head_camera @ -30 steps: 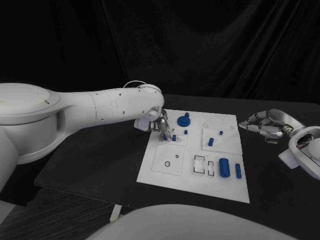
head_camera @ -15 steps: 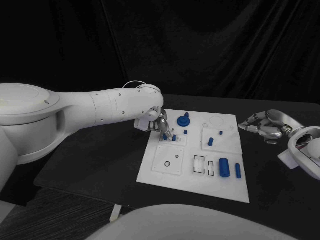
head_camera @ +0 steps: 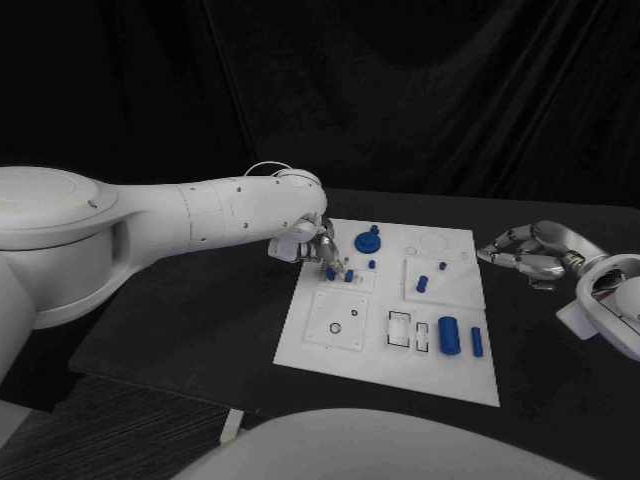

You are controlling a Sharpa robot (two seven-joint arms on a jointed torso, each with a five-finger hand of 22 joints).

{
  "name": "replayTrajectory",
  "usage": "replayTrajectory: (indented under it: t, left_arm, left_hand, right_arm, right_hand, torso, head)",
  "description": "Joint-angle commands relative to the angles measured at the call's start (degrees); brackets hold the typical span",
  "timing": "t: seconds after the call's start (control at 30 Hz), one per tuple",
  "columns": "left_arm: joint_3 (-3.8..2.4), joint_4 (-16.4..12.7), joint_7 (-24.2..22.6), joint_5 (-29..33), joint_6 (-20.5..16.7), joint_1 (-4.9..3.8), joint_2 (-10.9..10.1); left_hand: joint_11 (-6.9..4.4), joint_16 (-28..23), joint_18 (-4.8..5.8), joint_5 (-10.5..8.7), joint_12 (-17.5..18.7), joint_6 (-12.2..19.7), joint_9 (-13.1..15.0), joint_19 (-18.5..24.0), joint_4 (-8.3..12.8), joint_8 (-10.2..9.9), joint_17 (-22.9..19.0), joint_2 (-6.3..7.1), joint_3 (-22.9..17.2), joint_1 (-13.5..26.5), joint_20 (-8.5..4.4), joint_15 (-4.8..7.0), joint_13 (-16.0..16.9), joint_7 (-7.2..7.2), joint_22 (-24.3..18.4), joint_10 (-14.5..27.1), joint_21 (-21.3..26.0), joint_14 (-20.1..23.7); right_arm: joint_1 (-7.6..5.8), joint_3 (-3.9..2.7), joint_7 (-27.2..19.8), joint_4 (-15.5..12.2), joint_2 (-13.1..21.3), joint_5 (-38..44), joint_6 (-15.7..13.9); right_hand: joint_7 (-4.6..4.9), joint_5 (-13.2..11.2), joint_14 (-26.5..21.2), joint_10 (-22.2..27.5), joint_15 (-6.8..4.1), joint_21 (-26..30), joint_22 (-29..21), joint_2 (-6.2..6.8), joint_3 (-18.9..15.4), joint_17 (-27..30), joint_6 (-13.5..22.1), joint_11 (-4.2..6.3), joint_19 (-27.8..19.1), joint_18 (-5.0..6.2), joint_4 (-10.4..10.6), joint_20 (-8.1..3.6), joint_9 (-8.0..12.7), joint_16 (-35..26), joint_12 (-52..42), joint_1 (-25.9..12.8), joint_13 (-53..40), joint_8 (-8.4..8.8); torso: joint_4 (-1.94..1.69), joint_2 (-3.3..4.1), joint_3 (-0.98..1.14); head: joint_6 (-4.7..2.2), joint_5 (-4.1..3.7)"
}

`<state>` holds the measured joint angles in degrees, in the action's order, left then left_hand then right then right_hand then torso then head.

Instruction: Assemble the parts on the task board

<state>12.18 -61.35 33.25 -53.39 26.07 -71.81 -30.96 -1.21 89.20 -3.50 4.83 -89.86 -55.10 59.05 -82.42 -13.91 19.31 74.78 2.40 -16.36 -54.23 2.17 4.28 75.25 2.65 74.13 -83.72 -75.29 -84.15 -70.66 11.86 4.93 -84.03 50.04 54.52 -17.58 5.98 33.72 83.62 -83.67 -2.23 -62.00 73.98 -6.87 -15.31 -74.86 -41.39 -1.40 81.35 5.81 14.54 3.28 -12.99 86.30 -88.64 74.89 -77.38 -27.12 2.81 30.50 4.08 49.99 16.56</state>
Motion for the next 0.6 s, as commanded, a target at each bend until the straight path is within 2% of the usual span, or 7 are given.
replayTrajectory:
  t: [0.03, 0.23, 0.43, 0.6]
  left_arm:
    - [-0.05, -0.28, -1.10, 0.36, -1.68, 0.10, 0.00]
    - [-0.05, -0.45, -1.38, 0.36, -2.14, 0.10, -0.05]
    - [-0.05, -0.55, -1.43, 0.35, -2.30, 0.10, -0.05]
    - [-0.05, -0.65, -1.45, 0.35, -2.32, 0.10, -0.13]
  left_hand:
    - [-0.20, 0.80, -0.13, -0.20, -0.14, -0.99, 1.50, 0.00, -0.48, 1.41, 15.22, -0.52, 3.26, -0.47, 0.24, -0.20, 14.75, -0.26, 11.08, -6.28, 0.86, -5.85]
    - [-0.46, 0.80, -0.13, 0.73, -0.14, -0.93, 4.00, -0.03, -0.51, 3.33, 15.22, -1.01, 4.56, -1.76, 0.05, 0.02, 14.75, -0.59, 11.08, -6.28, 0.88, -5.85]
    - [-0.57, 0.80, -0.11, 1.24, -0.14, -0.80, 4.90, -0.10, -0.52, 4.02, 15.22, -1.27, 4.97, -2.26, -0.02, 0.10, 14.75, -0.71, 11.11, -6.28, 0.78, -5.85]
    - [-0.75, 0.80, -0.12, 3.15, -0.14, -0.51, 6.76, -0.07, -0.41, 5.38, 15.22, -1.71, 5.59, -3.26, -0.18, 0.27, 14.75, -0.93, 11.09, -6.28, 0.86, -5.85]
  right_arm:
    - [0.18, -0.05, 1.14, 0.08, -0.04, 0.26, 0.65]
    - [0.20, -0.05, 1.31, 0.13, -0.07, 0.26, 0.87]
    - [0.25, -0.05, 1.45, 0.20, -0.15, 0.26, 1.14]
    - [0.31, -0.05, 1.55, 0.28, -0.22, 0.26, 1.32]
  right_hand:
    - [0.16, 0.91, 4.52, -2.91, -0.58, 1.21, 8.34, -1.43, 2.13, -6.56, -0.32, 0.24, -0.48, -0.07, 0.04, 0.06, 0.65, -0.97, 1.72, 3.65, -7.21, 0.61]
    - [0.18, 0.91, 4.51, -2.90, -0.58, 1.28, 8.33, -1.42, 2.20, -6.53, -0.32, 0.23, -0.50, -0.06, 0.04, 0.06, 0.67, -0.98, 1.73, 3.72, -7.19, 0.62]
    - [0.18, 0.91, 4.51, -2.90, -0.58, 1.28, 8.33, -1.42, 2.20, -6.53, -0.32, 0.23, -0.50, -0.06, 0.04, 0.06, 0.67, -0.98, 1.73, 3.72, -7.19, 0.62]
    - [0.18, 0.91, 4.51, -2.90, -0.58, 1.28, 8.33, -1.42, 2.20, -6.53, -0.32, 0.23, -0.50, -0.06, 0.04, 0.06, 0.67, -0.98, 1.73, 3.72, -7.19, 0.62]
  torso:
    - [-0.02, 0.02, 0.00]
    - [-0.04, 0.02, 0.00]
    - [0.02, -0.01, 0.00]
    - [0.01, 0.00, -0.01]
  head:
    - [0.01, -0.03]
    - [0.01, -0.13]
    - [0.01, 0.00]
    - [0.01, -0.02]
